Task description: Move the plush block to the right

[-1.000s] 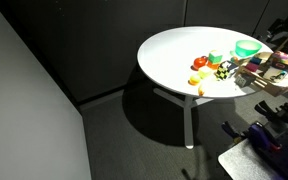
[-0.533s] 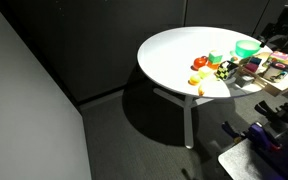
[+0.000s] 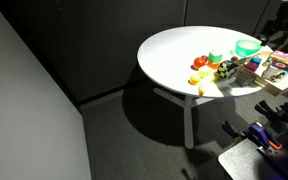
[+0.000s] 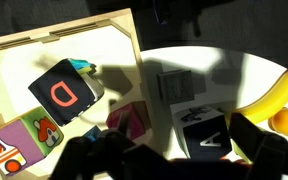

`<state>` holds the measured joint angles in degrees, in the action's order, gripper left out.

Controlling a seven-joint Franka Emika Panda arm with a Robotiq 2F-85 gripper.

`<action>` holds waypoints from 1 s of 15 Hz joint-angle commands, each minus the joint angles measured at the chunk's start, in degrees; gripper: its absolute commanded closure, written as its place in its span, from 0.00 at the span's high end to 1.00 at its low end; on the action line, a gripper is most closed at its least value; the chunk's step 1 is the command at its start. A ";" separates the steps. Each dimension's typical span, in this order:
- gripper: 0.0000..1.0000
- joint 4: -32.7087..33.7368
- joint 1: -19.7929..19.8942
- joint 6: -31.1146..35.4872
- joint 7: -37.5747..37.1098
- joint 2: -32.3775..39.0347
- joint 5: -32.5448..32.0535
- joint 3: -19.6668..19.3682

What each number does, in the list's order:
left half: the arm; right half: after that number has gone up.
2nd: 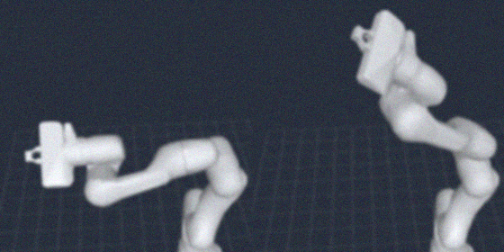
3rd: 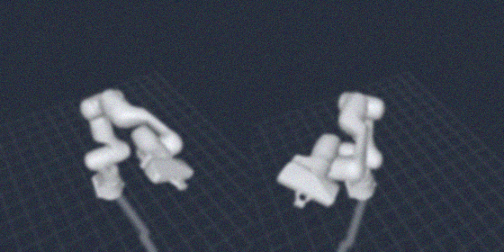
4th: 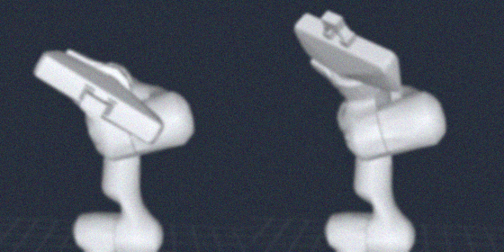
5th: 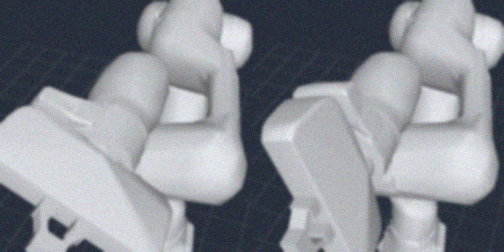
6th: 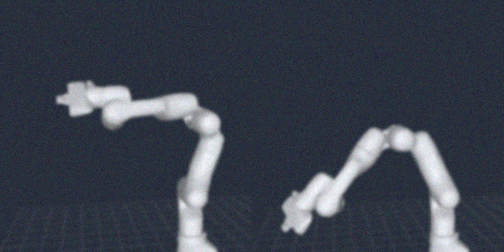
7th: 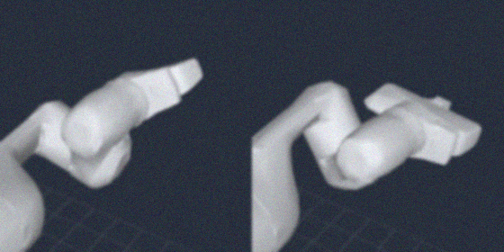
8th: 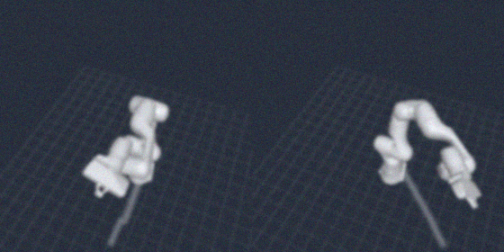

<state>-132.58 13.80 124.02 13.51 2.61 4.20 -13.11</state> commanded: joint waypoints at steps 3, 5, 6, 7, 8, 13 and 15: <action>1.00 -4.28 -2.02 -1.10 -2.99 -7.26 -3.07 1.57; 1.00 -5.42 -2.74 -0.99 -3.31 -9.13 -2.94 2.20; 1.00 -5.87 -3.06 -1.04 -3.34 -9.95 -2.81 2.47; 1.00 -6.58 -3.40 -0.80 -3.49 -11.01 -2.79 2.81; 1.00 -7.20 -3.67 -0.47 -3.58 -11.94 -2.74 3.12; 1.00 -10.19 -5.07 0.67 -2.73 -15.97 -2.77 4.22; 1.00 -11.18 -5.47 1.16 -2.55 -17.12 -2.87 4.46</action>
<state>-141.19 8.89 123.96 11.67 -11.24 2.53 -8.98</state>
